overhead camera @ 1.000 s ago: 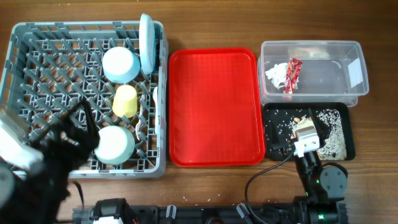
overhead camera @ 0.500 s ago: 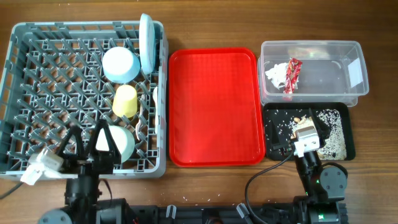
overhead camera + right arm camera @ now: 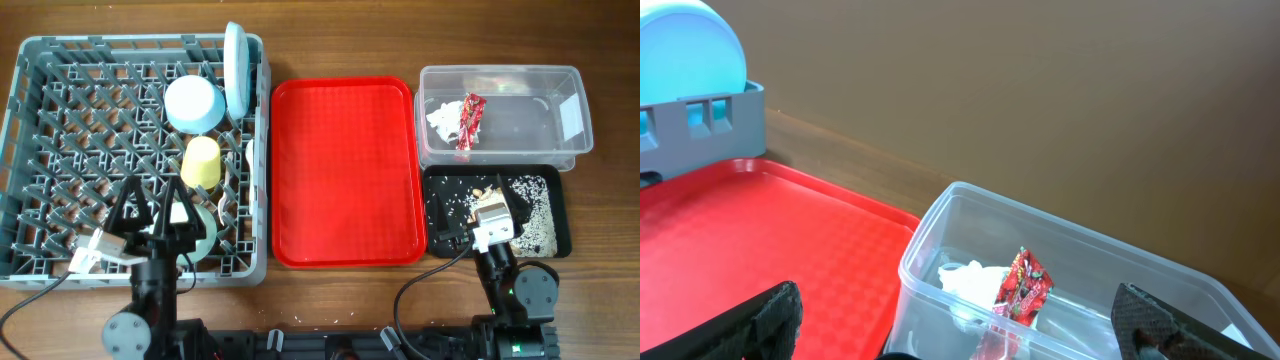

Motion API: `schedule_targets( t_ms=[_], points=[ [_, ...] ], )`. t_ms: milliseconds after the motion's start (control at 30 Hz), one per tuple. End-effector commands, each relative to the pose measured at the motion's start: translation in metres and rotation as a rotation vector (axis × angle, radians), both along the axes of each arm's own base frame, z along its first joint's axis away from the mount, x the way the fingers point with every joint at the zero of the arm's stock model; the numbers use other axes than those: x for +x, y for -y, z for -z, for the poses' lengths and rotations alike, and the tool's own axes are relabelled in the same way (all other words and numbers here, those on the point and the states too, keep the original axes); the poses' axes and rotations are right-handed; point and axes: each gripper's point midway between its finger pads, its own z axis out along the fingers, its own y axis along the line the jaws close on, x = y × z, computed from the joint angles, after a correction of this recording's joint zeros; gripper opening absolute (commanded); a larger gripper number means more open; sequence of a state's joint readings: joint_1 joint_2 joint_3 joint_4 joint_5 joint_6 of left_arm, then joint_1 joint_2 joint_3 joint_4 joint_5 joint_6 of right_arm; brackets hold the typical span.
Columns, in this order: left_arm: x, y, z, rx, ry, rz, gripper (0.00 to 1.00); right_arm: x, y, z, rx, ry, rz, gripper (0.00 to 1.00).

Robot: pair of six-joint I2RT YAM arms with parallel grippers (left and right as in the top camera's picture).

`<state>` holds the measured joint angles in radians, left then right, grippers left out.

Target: Sort waste into correct bins and load items into the dishwasher rack

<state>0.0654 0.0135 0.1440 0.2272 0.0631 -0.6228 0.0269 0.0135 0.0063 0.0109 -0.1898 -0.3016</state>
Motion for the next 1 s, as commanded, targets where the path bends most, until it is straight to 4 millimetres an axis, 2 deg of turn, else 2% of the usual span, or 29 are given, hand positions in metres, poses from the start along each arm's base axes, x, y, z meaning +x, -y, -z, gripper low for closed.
schedule_targets(
  t_ms=[0,200,367,467,667,833,967],
  points=[
    [0.008,-0.002,0.025,0.005,-0.033,-0.016,1.0,0.0,0.002,-0.002,-0.01,0.014,0.012,1.0],
    [0.019,-0.003,0.064,0.003,-0.128,-0.017,1.0,0.0,0.002,-0.002,-0.009,0.014,0.012,1.0],
    [0.023,-0.006,0.083,0.006,-0.21,-0.034,1.0,0.0,0.002,-0.002,-0.01,0.014,0.012,1.0],
    [0.024,-0.006,0.097,0.082,-0.267,-0.051,1.0,0.0,0.002,-0.002,-0.01,0.014,0.012,1.0],
    [0.024,-0.006,0.138,0.333,-0.434,-0.078,1.0,0.0,0.002,-0.002,-0.01,0.014,0.012,1.0],
    [0.025,0.001,0.138,0.602,-0.417,-0.086,1.0,0.0,0.002,-0.002,-0.009,0.014,0.012,1.0],
    [0.025,0.005,0.138,0.685,-0.408,-0.082,1.0,0.0,0.002,-0.002,-0.01,0.014,0.012,1.0]
  ],
)
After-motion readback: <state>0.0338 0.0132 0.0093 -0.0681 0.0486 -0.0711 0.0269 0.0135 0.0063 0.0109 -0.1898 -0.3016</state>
